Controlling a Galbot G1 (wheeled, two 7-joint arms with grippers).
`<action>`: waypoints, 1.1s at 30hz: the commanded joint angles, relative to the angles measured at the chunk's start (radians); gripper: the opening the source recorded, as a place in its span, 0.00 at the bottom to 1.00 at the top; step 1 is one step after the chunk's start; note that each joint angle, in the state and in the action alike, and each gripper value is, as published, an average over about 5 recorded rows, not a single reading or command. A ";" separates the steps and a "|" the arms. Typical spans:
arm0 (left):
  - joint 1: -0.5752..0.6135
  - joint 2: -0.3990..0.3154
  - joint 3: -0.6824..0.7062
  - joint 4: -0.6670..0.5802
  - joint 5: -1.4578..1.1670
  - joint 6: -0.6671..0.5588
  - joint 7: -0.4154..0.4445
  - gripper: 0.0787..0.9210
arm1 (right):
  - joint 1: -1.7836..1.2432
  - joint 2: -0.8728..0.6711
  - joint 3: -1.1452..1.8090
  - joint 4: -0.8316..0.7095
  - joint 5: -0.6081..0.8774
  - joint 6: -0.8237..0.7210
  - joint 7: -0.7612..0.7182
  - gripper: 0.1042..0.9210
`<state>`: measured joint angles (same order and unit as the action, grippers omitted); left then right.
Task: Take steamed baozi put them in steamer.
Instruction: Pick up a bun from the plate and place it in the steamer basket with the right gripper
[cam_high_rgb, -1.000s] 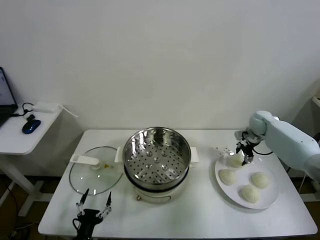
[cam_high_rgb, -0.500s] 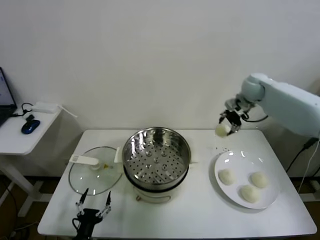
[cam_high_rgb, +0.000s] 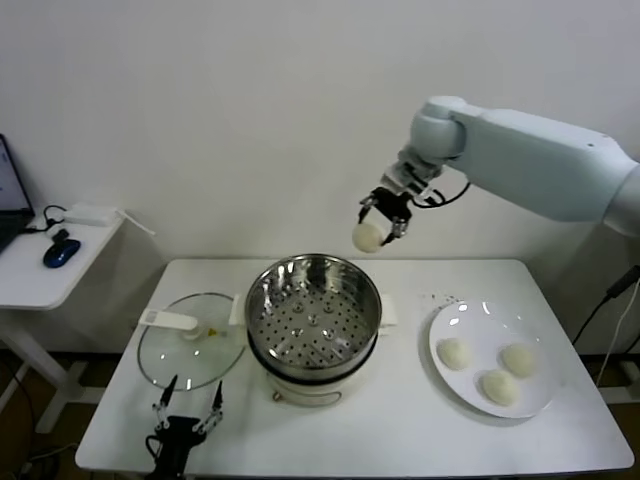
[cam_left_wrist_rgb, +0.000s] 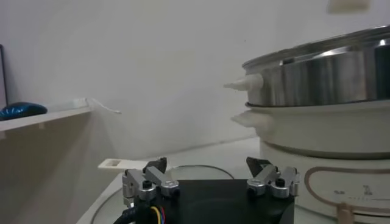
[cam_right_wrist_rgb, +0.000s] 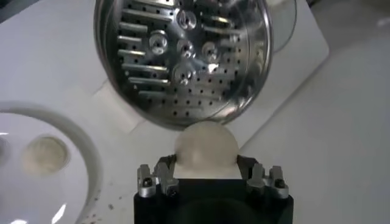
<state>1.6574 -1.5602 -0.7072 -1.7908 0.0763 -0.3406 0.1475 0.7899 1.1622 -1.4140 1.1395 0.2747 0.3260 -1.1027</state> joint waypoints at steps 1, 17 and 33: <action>-0.003 -0.001 -0.001 0.001 -0.001 -0.001 -0.002 0.88 | 0.018 0.186 -0.063 -0.019 -0.009 0.195 0.056 0.70; -0.011 -0.006 -0.002 0.024 0.005 -0.013 -0.005 0.88 | -0.171 0.239 -0.043 -0.190 -0.219 0.332 0.067 0.70; -0.022 0.002 -0.003 0.050 0.006 -0.027 -0.008 0.88 | -0.275 0.326 -0.001 -0.391 -0.263 0.385 0.082 0.70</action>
<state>1.6351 -1.5605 -0.7102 -1.7458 0.0836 -0.3655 0.1402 0.5657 1.4433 -1.4250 0.8553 0.0401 0.6772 -1.0291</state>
